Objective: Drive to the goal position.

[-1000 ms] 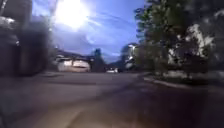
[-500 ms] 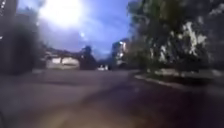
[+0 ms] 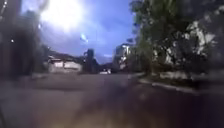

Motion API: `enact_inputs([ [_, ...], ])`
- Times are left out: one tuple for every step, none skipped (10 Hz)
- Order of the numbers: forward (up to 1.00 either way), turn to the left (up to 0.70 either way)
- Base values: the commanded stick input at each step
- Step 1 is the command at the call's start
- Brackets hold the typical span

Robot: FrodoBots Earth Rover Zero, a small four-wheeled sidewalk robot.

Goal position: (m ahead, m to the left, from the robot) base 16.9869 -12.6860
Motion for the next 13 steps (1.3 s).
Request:
enact_inputs([
  [0.7,0.0],
  [0.7,0.0],
  [0.7,0.0],
  [0.7,0.0],
  [0.7,-0.03],
  [0.7,-0.07],
  [0.7,-0.35],
  [0.7,-0.35],
  [0.7,-0.35],
  [0.7,-0.35],
  [0.7,0.0],
  [0.7,0.0],
  [0.7,0.0],
])
